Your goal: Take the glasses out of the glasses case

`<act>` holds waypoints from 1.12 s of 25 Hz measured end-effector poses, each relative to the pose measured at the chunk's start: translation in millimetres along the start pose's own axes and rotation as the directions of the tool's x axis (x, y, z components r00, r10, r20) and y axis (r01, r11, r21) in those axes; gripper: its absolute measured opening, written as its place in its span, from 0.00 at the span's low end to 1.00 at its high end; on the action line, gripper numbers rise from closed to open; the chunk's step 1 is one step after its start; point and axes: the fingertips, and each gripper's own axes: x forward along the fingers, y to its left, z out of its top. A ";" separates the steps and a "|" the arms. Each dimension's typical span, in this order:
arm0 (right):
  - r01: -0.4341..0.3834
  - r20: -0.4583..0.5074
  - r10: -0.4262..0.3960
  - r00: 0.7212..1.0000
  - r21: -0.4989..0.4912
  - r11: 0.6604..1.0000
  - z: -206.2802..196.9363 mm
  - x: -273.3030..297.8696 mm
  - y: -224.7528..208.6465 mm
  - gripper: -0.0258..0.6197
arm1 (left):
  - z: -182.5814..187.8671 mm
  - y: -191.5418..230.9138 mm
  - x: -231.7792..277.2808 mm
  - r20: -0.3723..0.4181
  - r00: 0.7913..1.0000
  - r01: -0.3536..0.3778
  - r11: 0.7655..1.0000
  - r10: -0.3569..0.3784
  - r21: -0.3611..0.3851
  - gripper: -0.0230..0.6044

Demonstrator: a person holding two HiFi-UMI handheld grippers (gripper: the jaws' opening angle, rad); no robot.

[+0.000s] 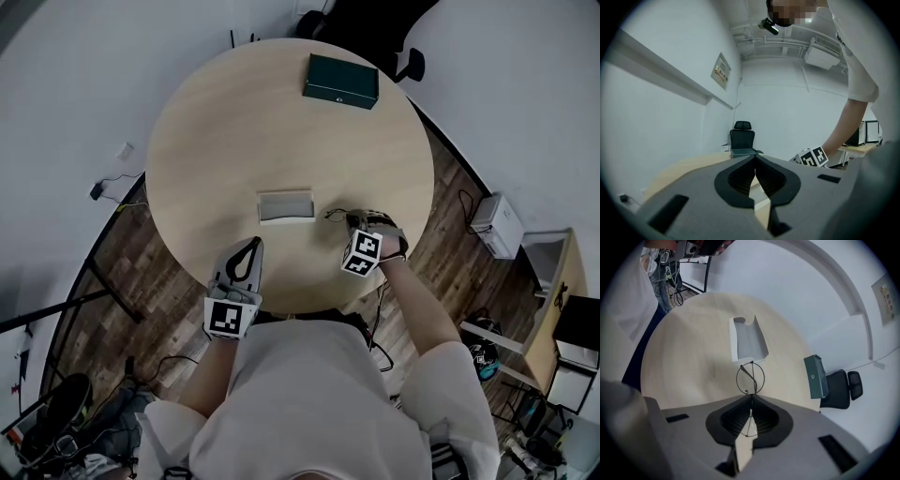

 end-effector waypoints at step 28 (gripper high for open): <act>-0.055 -0.034 0.054 0.998 -0.013 0.998 -10.0 56.3 6.7 0.07 | -8.2 7.6 14.5 -0.056 0.998 -0.018 1.000 0.019 0.007 0.05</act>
